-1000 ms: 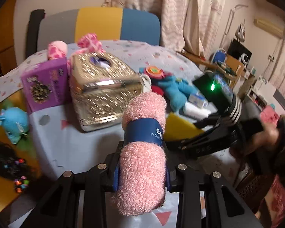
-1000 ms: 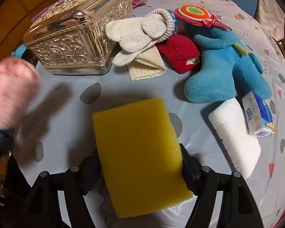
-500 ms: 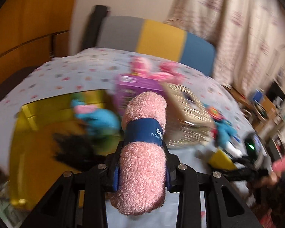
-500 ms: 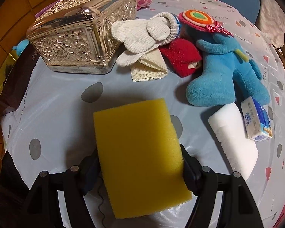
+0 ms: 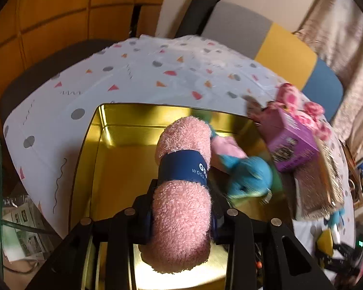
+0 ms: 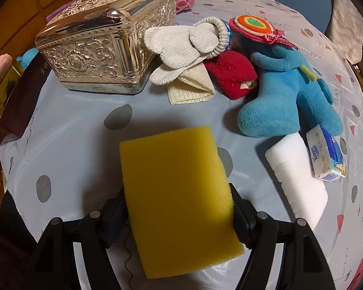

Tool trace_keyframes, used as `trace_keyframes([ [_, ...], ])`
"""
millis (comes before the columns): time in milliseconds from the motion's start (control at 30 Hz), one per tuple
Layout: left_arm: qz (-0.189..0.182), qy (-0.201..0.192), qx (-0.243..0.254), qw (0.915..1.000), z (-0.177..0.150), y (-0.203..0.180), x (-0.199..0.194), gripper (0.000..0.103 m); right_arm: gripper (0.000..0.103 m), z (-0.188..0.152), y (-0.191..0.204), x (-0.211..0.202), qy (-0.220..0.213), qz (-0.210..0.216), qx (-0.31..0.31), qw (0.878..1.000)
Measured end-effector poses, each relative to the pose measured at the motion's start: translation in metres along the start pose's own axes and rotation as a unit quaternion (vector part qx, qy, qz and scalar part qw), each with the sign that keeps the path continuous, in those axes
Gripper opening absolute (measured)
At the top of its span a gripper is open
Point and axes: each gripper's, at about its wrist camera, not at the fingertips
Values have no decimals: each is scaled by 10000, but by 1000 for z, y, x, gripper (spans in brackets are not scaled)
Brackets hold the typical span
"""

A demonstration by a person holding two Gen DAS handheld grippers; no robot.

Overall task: Organize soft objects
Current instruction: 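Carry the towel roll into the gold tray and open the left tool while the right tool holds the sponge, then carry the yellow sponge over the gold tray with the right tool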

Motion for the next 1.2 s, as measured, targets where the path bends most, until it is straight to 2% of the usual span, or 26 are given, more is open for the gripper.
trace_keyframes([
  [133, 158, 151, -174, 9996, 19, 3, 25, 35, 75, 0, 0, 0, 0, -1, 1, 10000],
  [267, 280, 274, -41, 9992, 32, -3, 48, 37, 75, 0, 0, 0, 0, 2, 1, 10000],
  [300, 273, 307, 2, 9992, 34, -6, 53, 40, 75, 0, 0, 0, 0, 3, 0, 10000],
  [367, 230, 318, 89, 9992, 36, -11, 59, 56, 75, 0, -1, -1, -2, 1, 2, 10000],
  [433, 288, 222, 96, 9993, 37, -13, 60, 57, 75, 0, -1, -1, -3, 1, 2, 10000],
  [533, 402, -61, 90, 9991, 34, -14, 44, 58, 75, 0, -1, -1, -2, 1, -1, 10000],
  [600, 458, -271, 155, 9985, 29, -16, 31, 61, 75, -1, -1, -1, -4, -4, -4, 10000],
  [667, 497, -505, 240, 9972, 19, -19, 13, 66, 75, 0, 0, -1, -8, -17, -20, 10000],
  [800, 483, -854, 426, 9943, -8, -28, -19, 66, 75, 1, 2, 0, -16, -47, -49, 10000],
  [967, 352, -956, 491, 9936, -39, -40, -43, 66, 75, 3, 4, 1, -21, -75, -72, 9999],
  [1200, 364, -958, 613, 9928, -67, -49, -59, 66, 75, 3, 4, 0, -7, -89, -25, 10000],
])
Point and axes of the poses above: each gripper's, at about its wrist camera, not at the fingertips, and x roughly the way its jaws point, y to its left, z to its top, and after that the axes turned 1 degree about y, right-handed
